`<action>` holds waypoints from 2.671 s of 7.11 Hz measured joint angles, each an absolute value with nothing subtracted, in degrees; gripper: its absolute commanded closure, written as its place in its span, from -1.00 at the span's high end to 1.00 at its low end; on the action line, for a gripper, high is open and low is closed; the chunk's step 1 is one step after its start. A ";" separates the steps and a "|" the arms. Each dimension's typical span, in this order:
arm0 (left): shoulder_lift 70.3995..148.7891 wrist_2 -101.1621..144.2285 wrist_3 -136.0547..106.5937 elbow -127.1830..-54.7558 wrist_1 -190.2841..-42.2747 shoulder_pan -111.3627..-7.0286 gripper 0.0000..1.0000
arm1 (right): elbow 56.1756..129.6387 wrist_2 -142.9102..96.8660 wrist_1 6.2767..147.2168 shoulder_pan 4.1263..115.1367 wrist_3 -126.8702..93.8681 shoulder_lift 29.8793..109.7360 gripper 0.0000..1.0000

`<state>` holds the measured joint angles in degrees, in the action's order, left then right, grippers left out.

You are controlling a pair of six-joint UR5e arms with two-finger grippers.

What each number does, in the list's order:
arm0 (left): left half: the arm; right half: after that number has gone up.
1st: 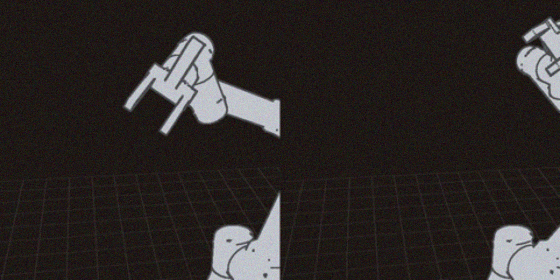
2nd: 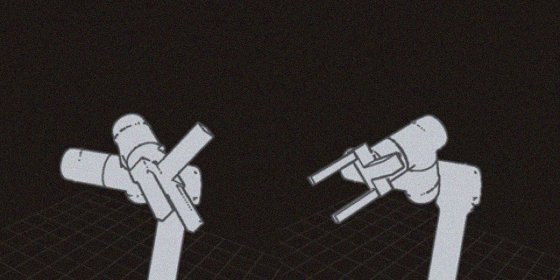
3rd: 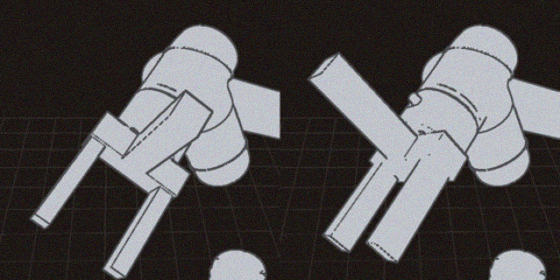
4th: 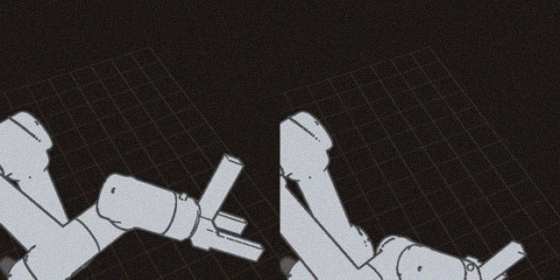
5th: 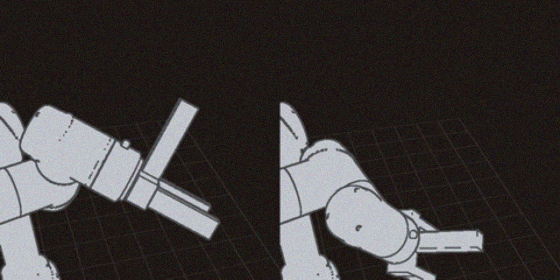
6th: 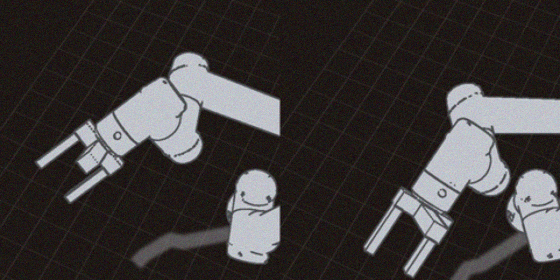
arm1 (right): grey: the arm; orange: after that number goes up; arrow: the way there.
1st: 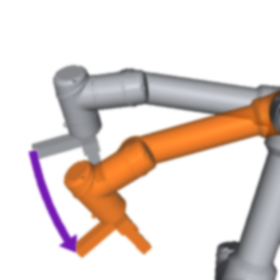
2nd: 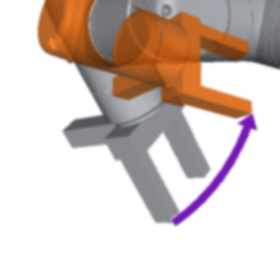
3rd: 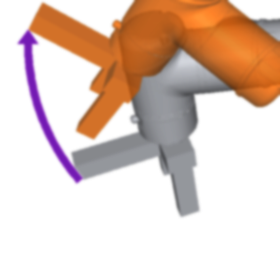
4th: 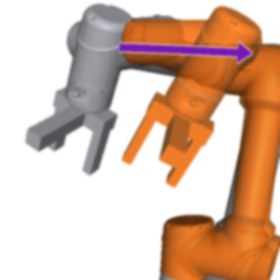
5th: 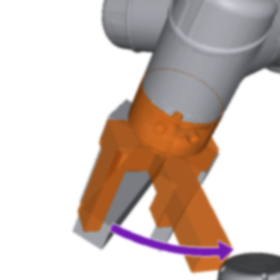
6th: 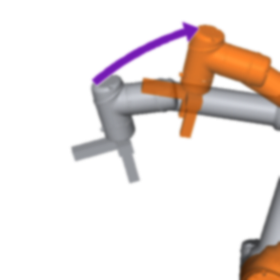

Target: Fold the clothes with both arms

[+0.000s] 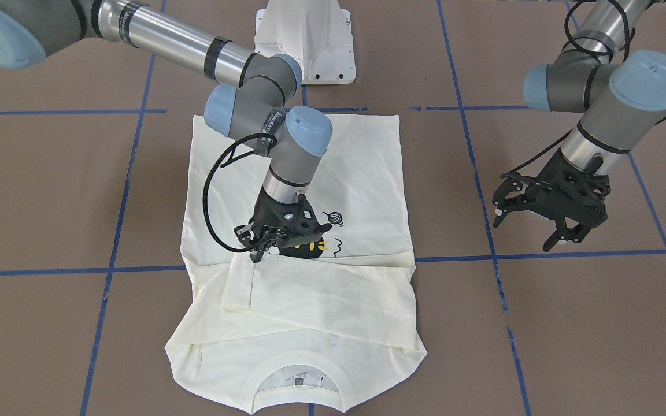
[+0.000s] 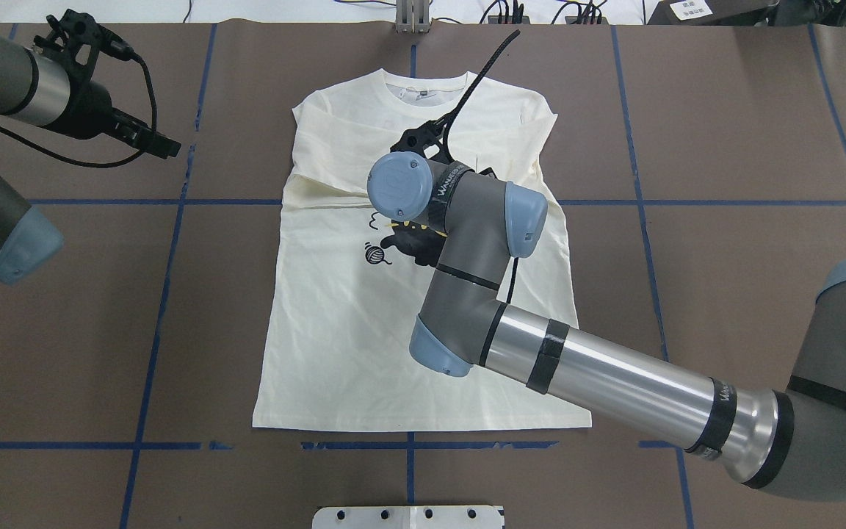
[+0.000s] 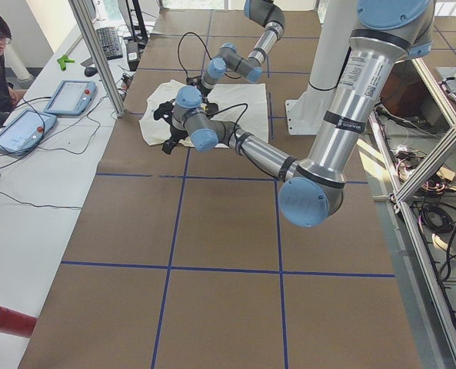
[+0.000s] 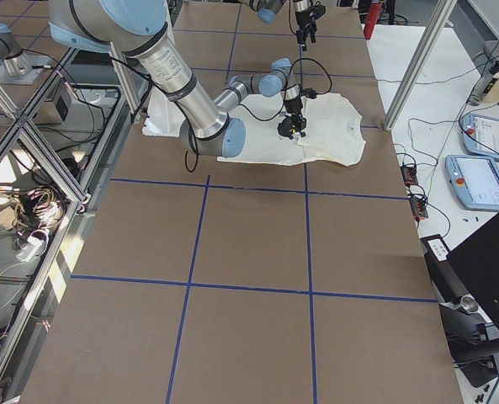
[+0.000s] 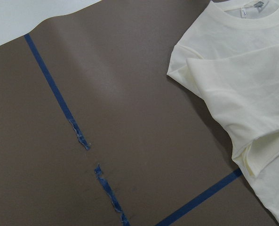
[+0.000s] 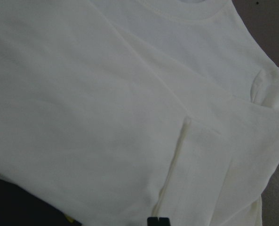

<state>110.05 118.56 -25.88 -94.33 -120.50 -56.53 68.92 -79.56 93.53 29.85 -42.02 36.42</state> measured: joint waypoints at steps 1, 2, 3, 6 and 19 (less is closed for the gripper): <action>110.09 118.56 -26.08 -94.39 -120.50 -56.49 1.00 | 69.53 -79.60 93.47 30.12 -42.00 36.86 -1.00; 110.14 118.56 -26.39 -94.44 -120.50 -56.46 1.00 | 71.22 -79.64 93.42 30.47 -41.93 38.39 -1.00; 110.16 118.56 -26.63 -94.46 -120.71 -56.45 1.00 | 73.91 -79.68 93.35 30.84 -41.81 41.00 -1.00; 110.13 118.54 -26.92 -94.46 -121.60 -56.35 1.00 | 82.72 -79.69 93.28 31.40 -41.28 49.04 -0.40; 110.44 117.87 -27.95 -96.50 -121.82 -56.25 1.00 | 74.99 -87.92 85.92 36.87 -48.37 45.74 1.00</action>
